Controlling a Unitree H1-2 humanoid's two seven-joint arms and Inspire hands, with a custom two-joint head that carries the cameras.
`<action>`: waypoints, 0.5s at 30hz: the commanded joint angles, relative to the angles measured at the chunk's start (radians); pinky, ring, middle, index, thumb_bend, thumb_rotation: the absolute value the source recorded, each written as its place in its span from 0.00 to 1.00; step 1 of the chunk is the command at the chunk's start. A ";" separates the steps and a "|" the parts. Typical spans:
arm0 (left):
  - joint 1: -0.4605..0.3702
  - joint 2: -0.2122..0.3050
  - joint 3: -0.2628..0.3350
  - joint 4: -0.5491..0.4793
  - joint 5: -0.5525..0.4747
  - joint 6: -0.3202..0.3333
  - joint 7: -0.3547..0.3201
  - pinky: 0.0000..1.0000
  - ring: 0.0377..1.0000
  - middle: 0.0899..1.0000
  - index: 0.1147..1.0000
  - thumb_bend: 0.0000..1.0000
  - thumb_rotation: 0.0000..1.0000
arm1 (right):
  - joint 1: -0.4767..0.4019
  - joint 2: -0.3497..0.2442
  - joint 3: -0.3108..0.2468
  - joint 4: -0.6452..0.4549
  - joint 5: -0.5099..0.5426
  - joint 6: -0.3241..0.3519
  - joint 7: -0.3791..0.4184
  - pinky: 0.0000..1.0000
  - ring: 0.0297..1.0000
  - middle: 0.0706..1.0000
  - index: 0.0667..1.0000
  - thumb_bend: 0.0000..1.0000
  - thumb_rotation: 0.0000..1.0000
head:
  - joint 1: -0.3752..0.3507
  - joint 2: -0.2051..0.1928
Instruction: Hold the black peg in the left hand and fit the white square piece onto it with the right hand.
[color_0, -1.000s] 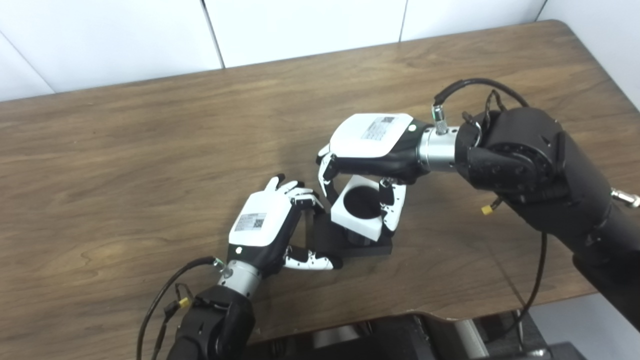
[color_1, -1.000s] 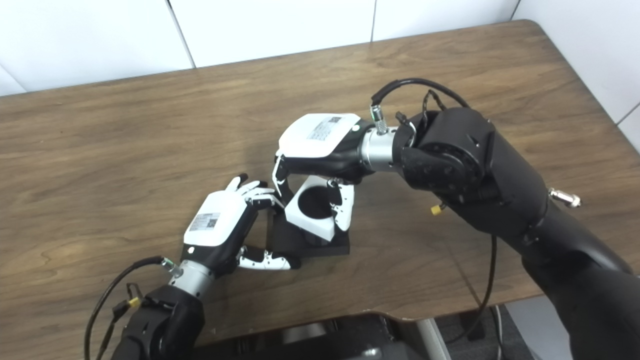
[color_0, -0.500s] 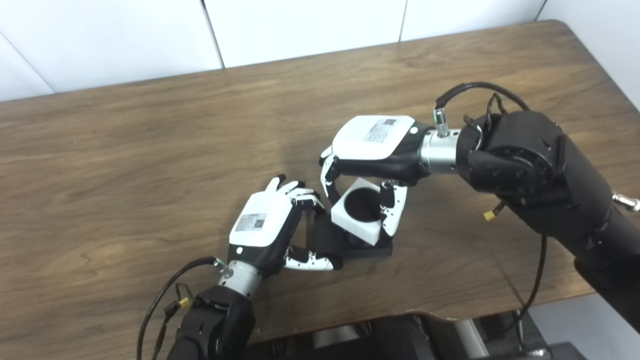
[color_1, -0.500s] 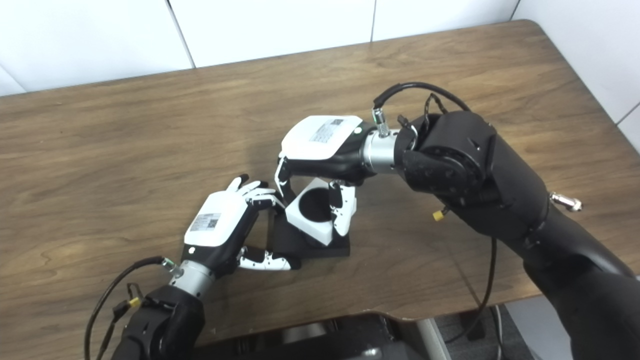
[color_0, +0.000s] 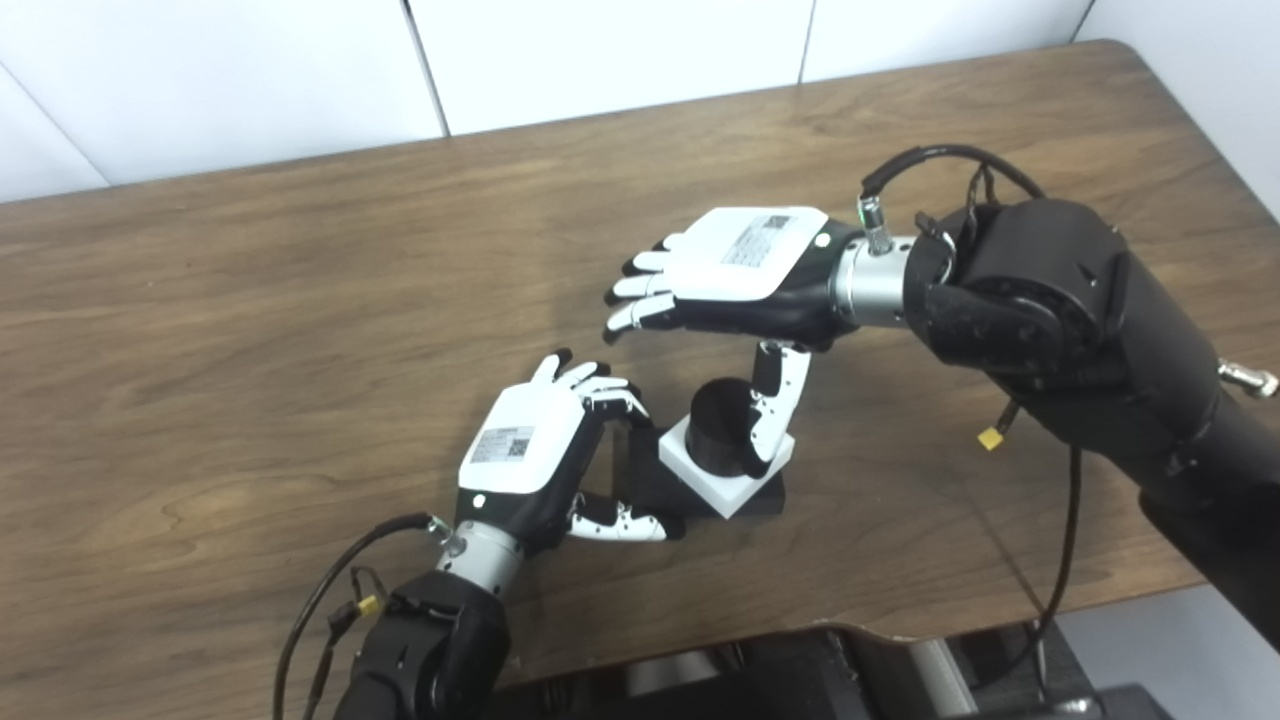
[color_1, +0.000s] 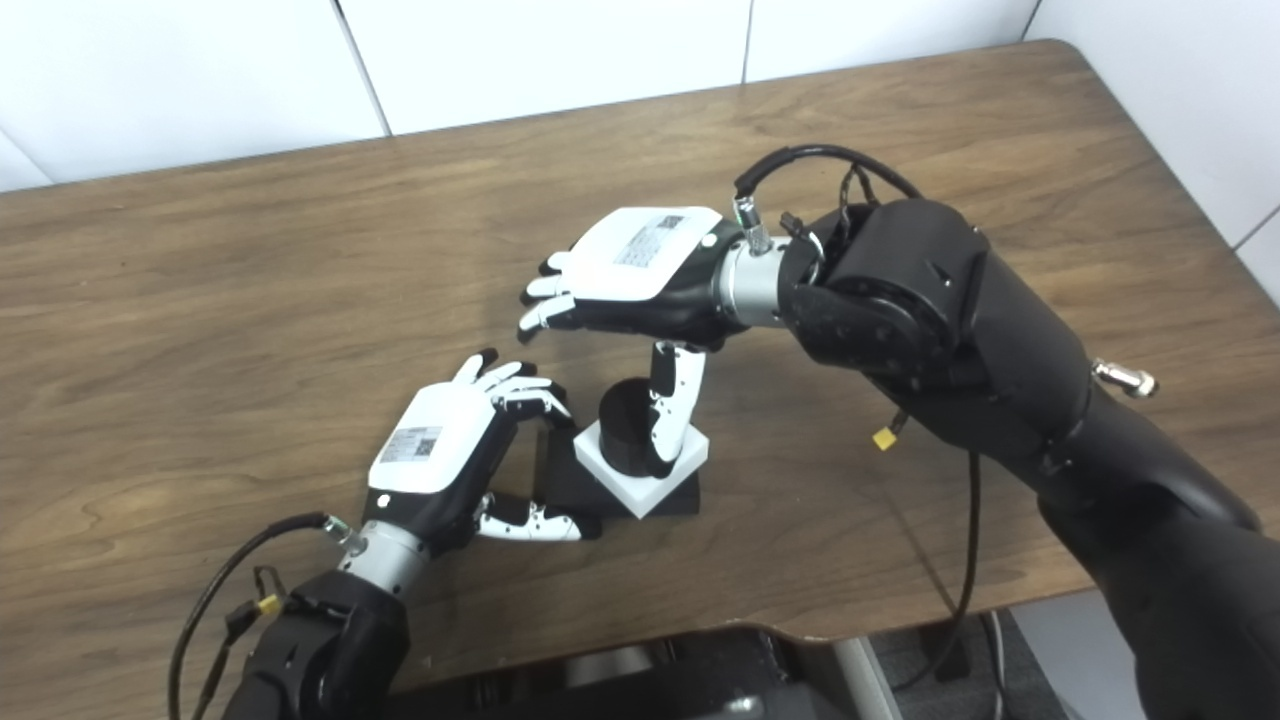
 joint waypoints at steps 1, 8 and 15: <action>-0.012 0.003 0.002 -0.020 0.014 0.005 -0.010 1.00 0.89 0.77 0.42 0.51 0.06 | -0.040 -0.012 -0.010 -0.028 -0.015 0.017 0.057 1.00 1.00 1.00 0.96 1.00 0.45 | 0.001 0.000; -0.012 0.004 0.005 -0.014 0.010 0.002 -0.003 1.00 0.89 0.76 0.42 0.51 0.06 | -0.053 -0.012 -0.025 -0.033 -0.021 0.040 0.061 1.00 1.00 1.00 0.96 1.00 0.47 | 0.003 -0.003; -0.013 0.006 0.010 -0.021 0.037 0.019 -0.014 1.00 0.89 0.77 0.42 0.51 0.06 | -0.051 -0.012 -0.049 -0.033 -0.028 0.035 0.041 1.00 1.00 1.00 0.96 1.00 0.55 | 0.007 -0.008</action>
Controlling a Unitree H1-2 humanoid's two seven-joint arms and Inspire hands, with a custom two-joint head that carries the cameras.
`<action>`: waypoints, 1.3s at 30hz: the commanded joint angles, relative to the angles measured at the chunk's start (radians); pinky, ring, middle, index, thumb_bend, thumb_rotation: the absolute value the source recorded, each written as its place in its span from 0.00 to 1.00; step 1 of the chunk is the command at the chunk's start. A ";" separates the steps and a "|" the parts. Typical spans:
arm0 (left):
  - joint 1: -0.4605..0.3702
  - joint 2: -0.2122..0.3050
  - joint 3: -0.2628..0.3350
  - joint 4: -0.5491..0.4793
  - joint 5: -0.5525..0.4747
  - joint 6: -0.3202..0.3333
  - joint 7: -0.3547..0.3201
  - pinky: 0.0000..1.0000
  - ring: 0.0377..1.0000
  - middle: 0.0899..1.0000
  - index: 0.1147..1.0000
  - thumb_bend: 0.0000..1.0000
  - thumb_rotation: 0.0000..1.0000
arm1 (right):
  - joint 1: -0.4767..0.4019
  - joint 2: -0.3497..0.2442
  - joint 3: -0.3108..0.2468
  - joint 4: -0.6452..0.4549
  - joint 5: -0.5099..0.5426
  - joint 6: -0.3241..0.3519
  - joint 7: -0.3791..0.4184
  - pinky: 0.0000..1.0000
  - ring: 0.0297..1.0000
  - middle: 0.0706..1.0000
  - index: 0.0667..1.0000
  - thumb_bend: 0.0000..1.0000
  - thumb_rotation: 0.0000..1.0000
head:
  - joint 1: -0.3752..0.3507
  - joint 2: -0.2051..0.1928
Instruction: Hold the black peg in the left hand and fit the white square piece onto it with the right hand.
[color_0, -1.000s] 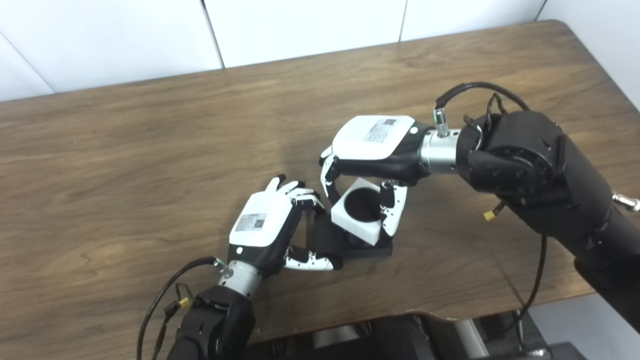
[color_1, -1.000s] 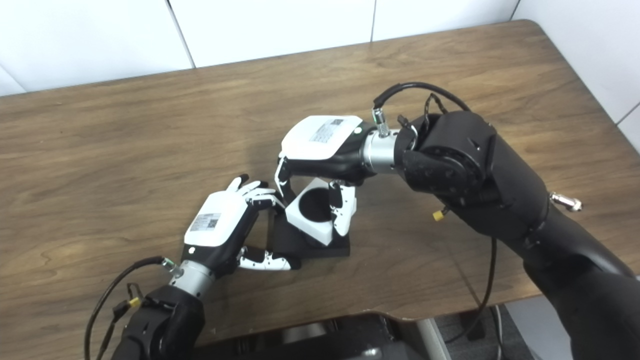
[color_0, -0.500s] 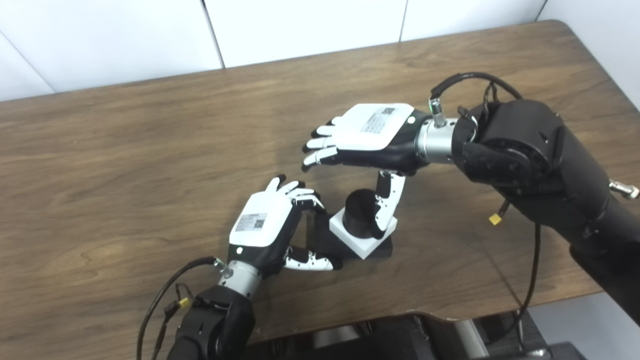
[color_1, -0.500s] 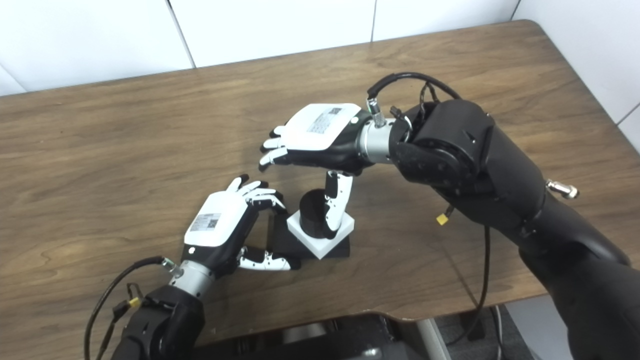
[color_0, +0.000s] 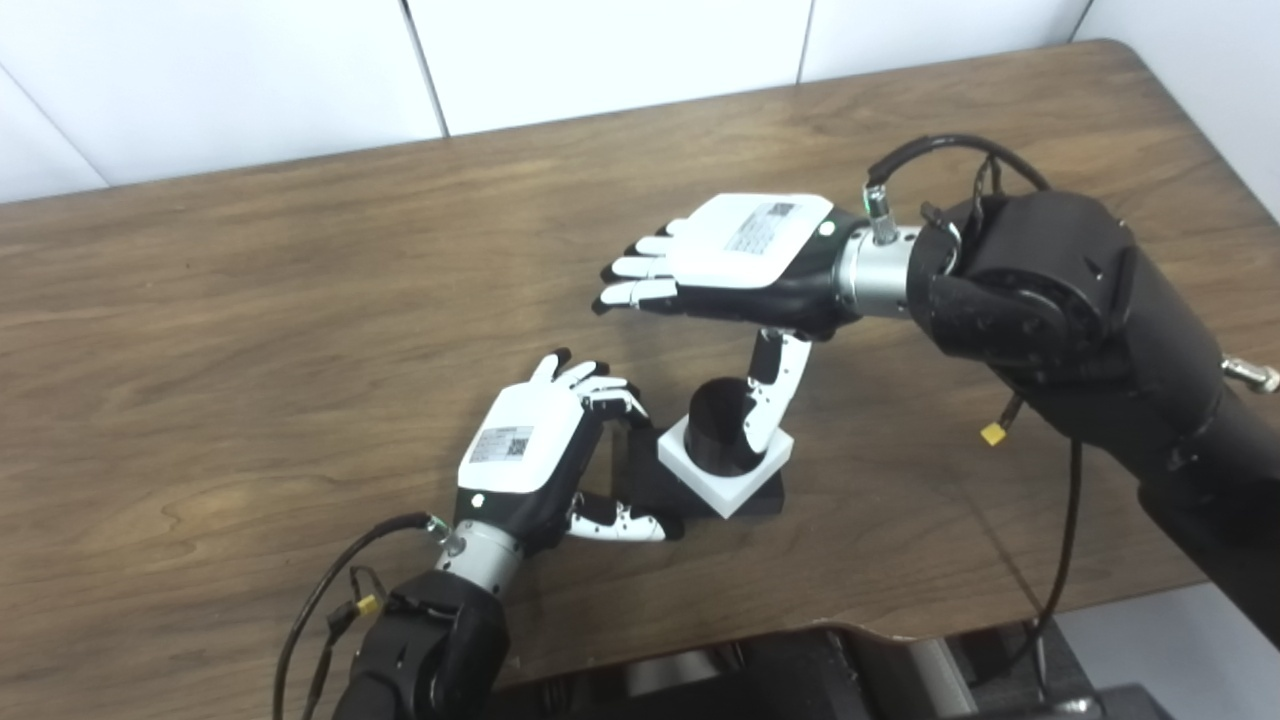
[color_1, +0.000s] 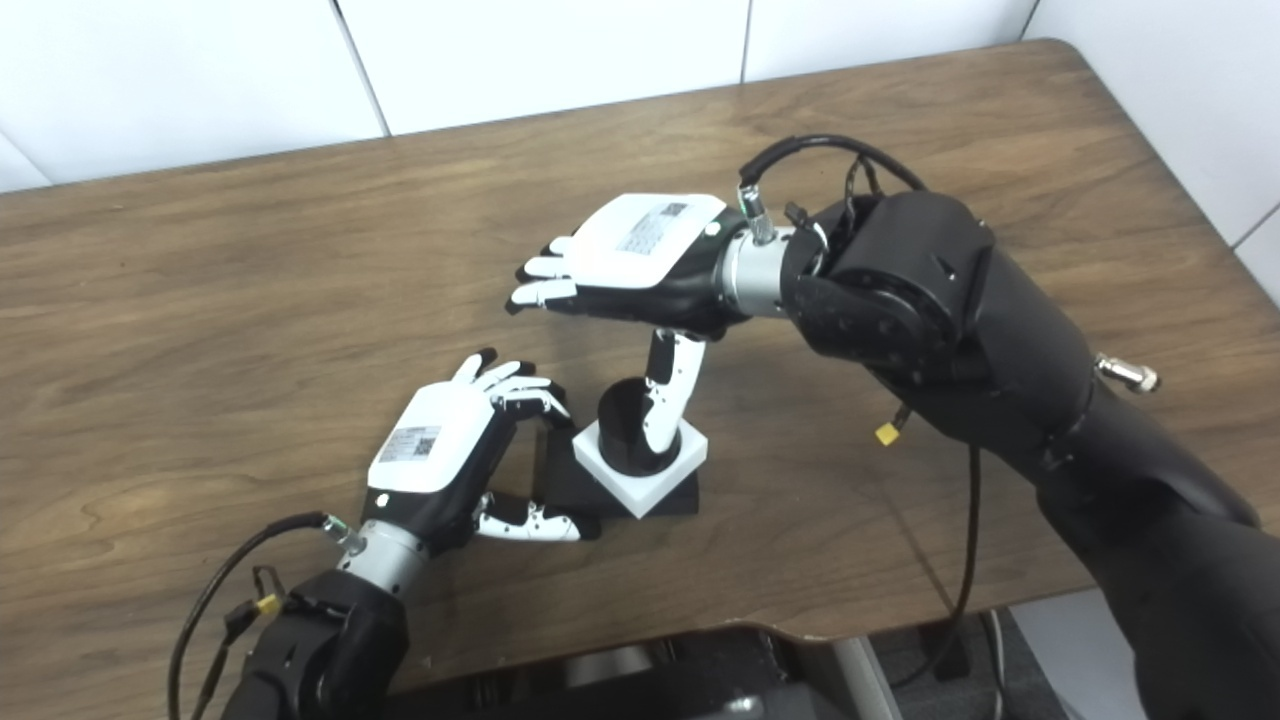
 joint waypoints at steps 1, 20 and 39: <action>-0.013 0.007 0.008 -0.022 0.042 0.020 -0.016 1.00 0.89 0.77 0.43 0.51 0.07 | -0.040 -0.012 -0.026 -0.031 -0.010 0.024 0.041 1.00 1.00 1.00 0.96 1.00 0.55 | 0.002 0.000; -0.033 0.035 0.043 -0.031 0.094 0.034 -0.080 1.00 0.98 0.95 0.92 1.00 0.59 | -0.028 -0.007 -0.051 -0.014 -0.005 0.020 0.027 1.00 1.00 1.00 0.93 1.00 0.55 | 0.017 -0.008; -0.045 0.054 0.121 -0.109 -0.020 0.039 -0.150 1.00 0.97 0.95 1.00 1.00 0.57 | -0.034 -0.002 -0.055 0.024 -0.005 0.000 -0.006 1.00 1.00 0.98 0.90 1.00 0.53 | 0.059 -0.021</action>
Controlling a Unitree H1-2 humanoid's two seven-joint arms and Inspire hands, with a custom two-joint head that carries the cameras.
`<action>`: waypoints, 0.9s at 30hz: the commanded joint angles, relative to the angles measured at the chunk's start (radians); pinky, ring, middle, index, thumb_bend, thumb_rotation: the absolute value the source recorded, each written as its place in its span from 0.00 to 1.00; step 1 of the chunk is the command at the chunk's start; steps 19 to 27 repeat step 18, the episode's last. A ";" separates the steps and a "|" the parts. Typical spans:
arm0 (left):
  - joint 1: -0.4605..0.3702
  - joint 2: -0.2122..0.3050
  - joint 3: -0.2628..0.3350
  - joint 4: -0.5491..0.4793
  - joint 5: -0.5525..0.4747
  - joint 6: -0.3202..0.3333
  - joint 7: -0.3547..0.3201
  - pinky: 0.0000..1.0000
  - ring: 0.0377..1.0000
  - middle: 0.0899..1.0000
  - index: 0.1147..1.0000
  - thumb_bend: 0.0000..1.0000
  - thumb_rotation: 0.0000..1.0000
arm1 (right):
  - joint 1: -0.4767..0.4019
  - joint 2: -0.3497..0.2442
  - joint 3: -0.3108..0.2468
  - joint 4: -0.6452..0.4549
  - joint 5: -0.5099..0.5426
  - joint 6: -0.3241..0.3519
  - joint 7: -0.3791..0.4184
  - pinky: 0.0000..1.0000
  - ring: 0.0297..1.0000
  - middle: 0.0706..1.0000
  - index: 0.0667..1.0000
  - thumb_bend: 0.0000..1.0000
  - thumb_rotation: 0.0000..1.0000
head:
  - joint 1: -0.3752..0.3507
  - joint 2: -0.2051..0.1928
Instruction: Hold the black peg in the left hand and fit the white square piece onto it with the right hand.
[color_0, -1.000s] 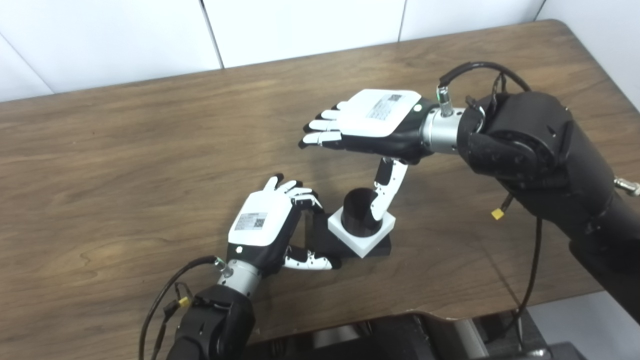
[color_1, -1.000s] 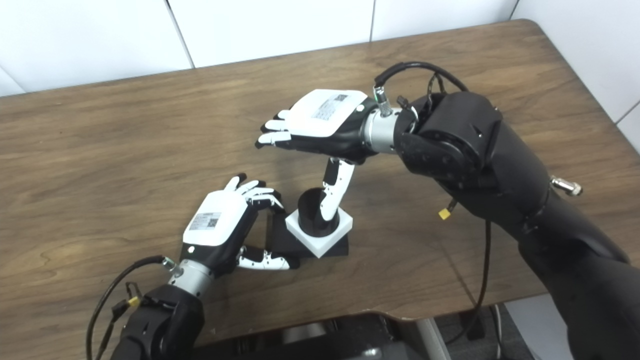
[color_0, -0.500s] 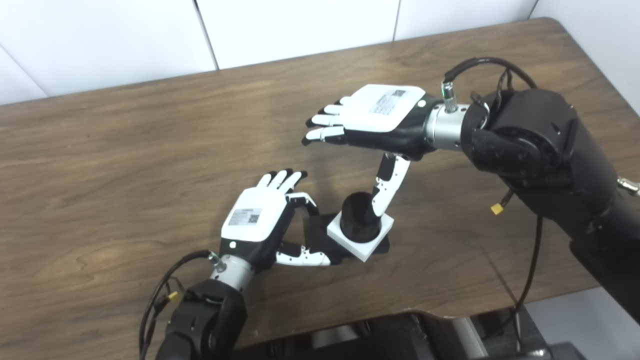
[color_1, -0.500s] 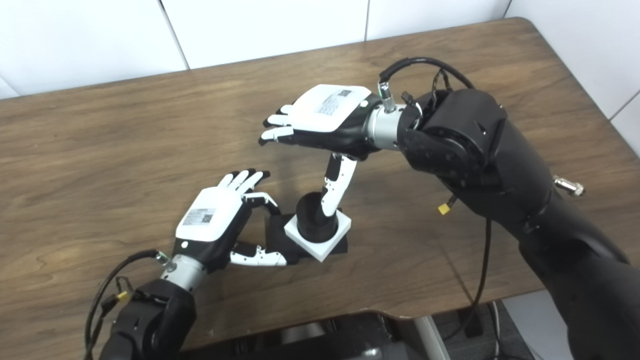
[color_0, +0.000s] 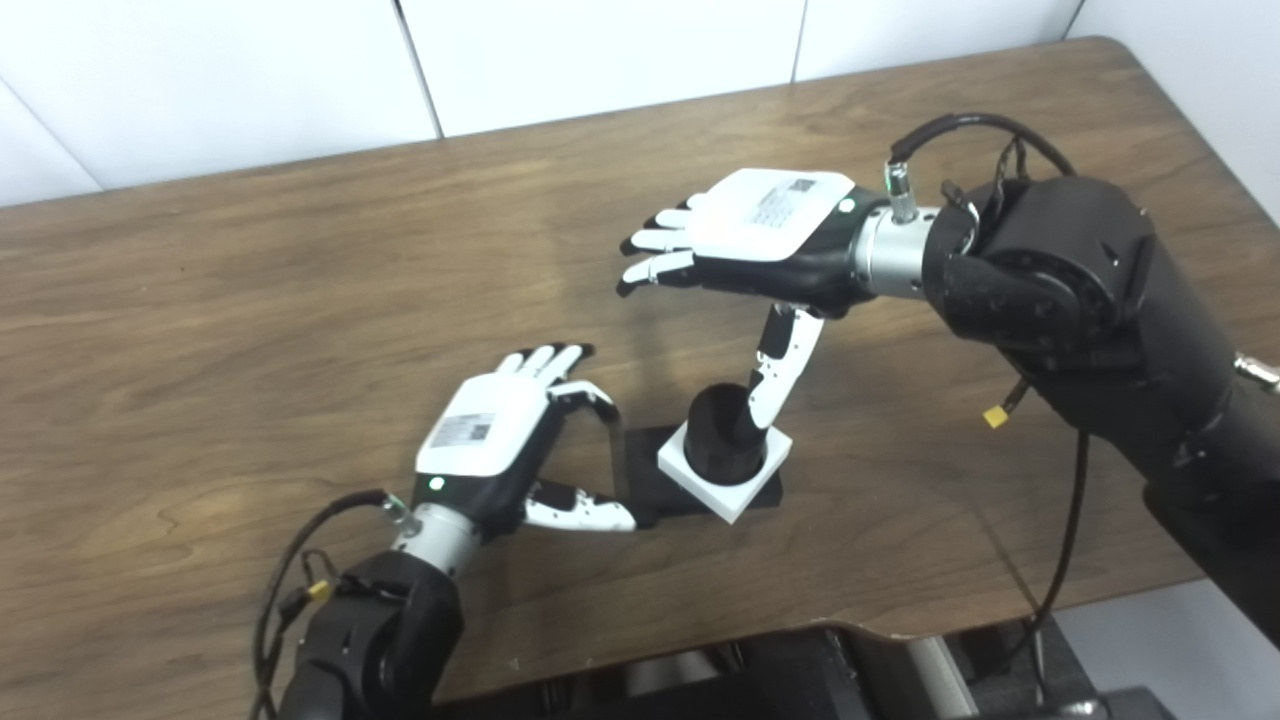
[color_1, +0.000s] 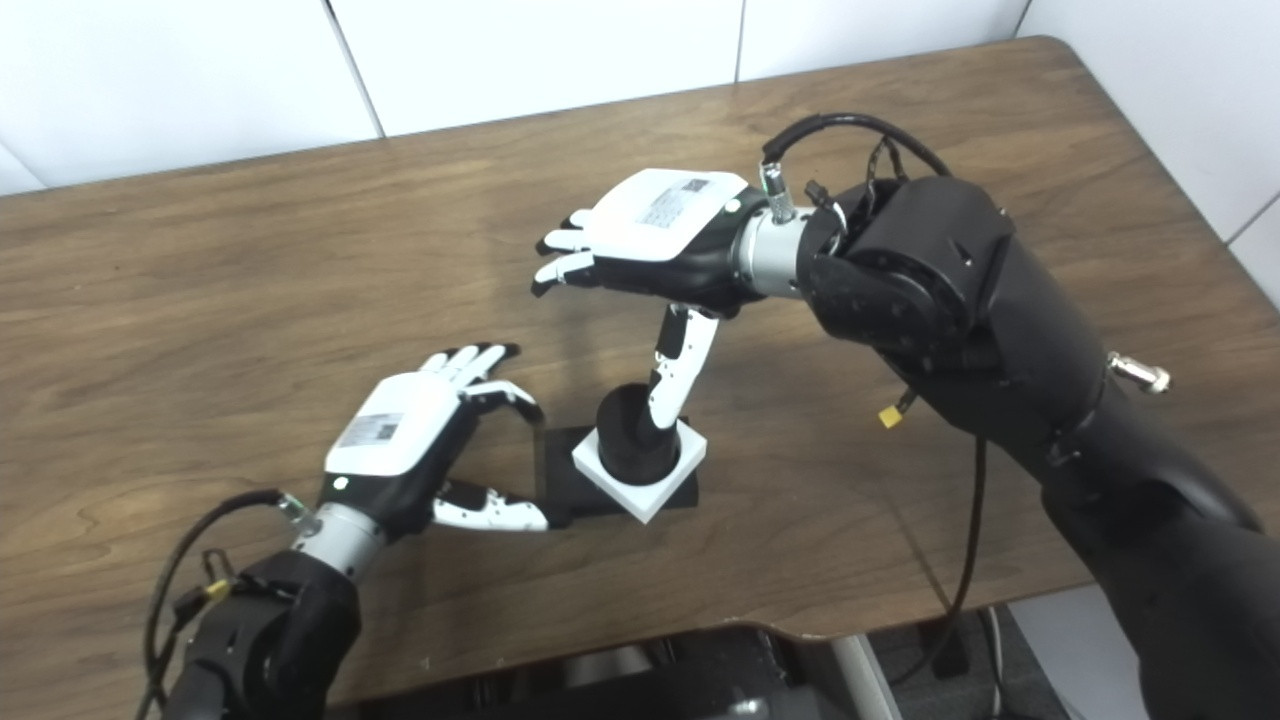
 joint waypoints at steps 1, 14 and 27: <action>-0.022 0.006 0.015 -0.047 -0.005 0.006 0.004 1.00 0.97 0.95 1.00 1.00 0.57 | -0.033 -0.003 -0.021 -0.008 -0.001 -0.001 -0.006 1.00 1.00 0.98 0.89 1.00 0.53 | 0.005 0.000; -0.003 0.047 0.146 -0.096 -0.081 0.038 0.007 1.00 0.97 0.94 1.00 1.00 0.55 | -0.004 0.001 -0.063 0.011 0.041 0.019 -0.038 1.00 1.00 0.97 0.92 1.00 0.55 | 0.032 -0.026; 0.014 0.046 0.195 -0.111 -0.151 0.054 0.008 1.00 0.97 0.95 1.00 1.00 0.52 | 0.007 0.001 -0.083 0.023 0.066 0.023 -0.052 1.00 1.00 0.97 0.92 1.00 0.58 | 0.042 -0.041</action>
